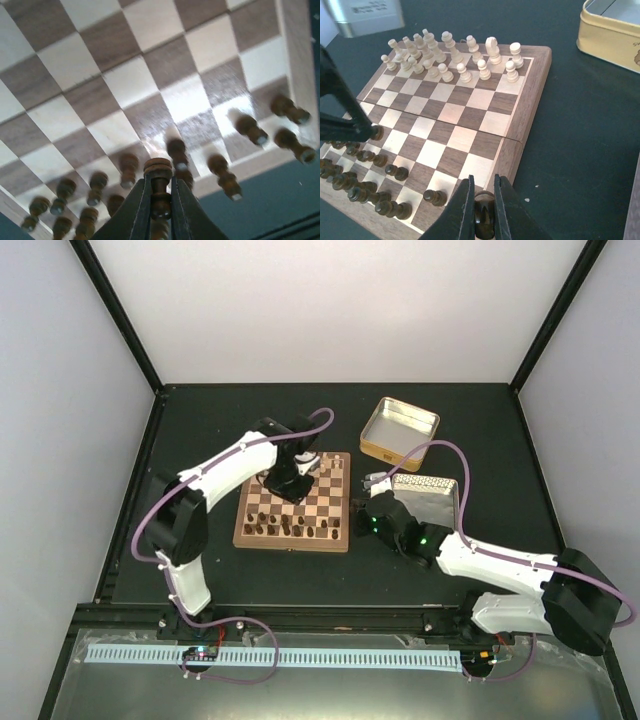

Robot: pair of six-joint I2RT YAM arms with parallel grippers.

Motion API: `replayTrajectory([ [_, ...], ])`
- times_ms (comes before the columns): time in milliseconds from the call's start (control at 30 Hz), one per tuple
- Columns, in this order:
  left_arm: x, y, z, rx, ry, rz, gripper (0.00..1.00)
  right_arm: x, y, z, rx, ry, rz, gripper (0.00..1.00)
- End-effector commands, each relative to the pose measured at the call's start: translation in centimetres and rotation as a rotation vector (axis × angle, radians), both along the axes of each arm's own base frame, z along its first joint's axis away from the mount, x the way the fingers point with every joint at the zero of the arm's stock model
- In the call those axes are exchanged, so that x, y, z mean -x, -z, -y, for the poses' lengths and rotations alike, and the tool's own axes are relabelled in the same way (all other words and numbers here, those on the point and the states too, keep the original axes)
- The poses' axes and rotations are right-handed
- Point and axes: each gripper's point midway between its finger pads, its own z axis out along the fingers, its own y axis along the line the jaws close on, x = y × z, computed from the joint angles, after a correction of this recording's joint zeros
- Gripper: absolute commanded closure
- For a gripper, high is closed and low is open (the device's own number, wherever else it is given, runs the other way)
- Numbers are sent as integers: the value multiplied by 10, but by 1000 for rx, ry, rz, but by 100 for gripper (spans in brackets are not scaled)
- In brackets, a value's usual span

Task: Set up the chess pieces on the board
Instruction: Place the chess piece on the chessboard, then pick up the chess piece from the chessboard.

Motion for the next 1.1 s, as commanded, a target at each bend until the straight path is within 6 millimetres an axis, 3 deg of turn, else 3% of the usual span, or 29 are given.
replayTrajectory([
  [0,-25,12,-4,-12,-9,-17,90,-13,-25,-2,-21,46,76,97],
  [167,-48,32,-15,-63,-61,-33,87,-15,-27,-2,-15,53,83,97],
  [367,-56,43,-17,-76,-76,-39,70,-14,-30,-1,-17,51,85,97],
  [467,-59,44,-17,-75,-88,-27,67,-14,-29,-1,-17,50,83,97],
  [667,-57,39,-16,-46,-107,-2,66,-14,-29,-2,-22,47,78,97],
  [833,-45,47,-18,-33,-112,-25,67,-14,-27,-4,-24,45,72,97],
  [1067,-44,48,-20,-37,-117,-17,78,-13,-26,-4,-24,43,67,97],
])
